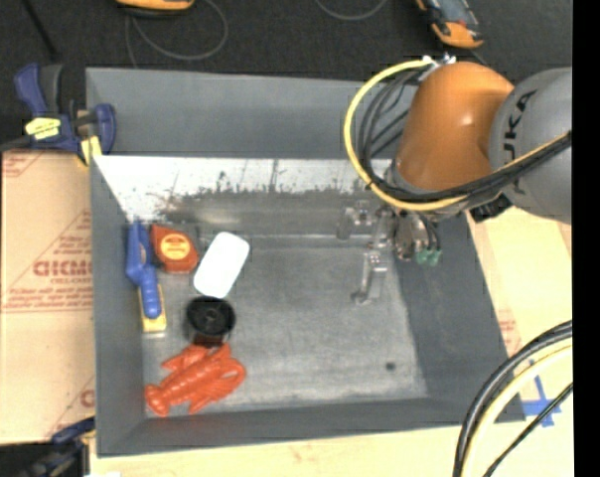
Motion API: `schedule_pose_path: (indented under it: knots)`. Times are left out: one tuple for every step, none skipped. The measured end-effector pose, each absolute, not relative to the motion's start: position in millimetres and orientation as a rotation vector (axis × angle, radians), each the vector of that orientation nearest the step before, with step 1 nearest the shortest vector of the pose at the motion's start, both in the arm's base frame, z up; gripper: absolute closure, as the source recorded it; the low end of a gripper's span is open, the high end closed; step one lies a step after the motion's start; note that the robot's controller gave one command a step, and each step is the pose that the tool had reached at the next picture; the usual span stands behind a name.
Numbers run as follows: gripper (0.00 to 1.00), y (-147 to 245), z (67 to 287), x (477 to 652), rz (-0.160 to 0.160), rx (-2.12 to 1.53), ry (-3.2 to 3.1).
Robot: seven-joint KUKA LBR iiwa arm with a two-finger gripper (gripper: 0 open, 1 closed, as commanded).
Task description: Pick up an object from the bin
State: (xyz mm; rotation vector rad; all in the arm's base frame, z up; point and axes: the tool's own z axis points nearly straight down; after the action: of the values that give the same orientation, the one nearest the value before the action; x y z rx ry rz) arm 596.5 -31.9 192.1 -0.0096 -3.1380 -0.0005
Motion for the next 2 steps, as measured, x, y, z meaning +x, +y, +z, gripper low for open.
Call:
schedule_pose_path:
  knots:
    - [0.00, -32, 197, 598.1, 0.001, -0.009, -3.146]
    - [0.00, 3, 161, 611.8, 0.005, 0.091, -3.152]
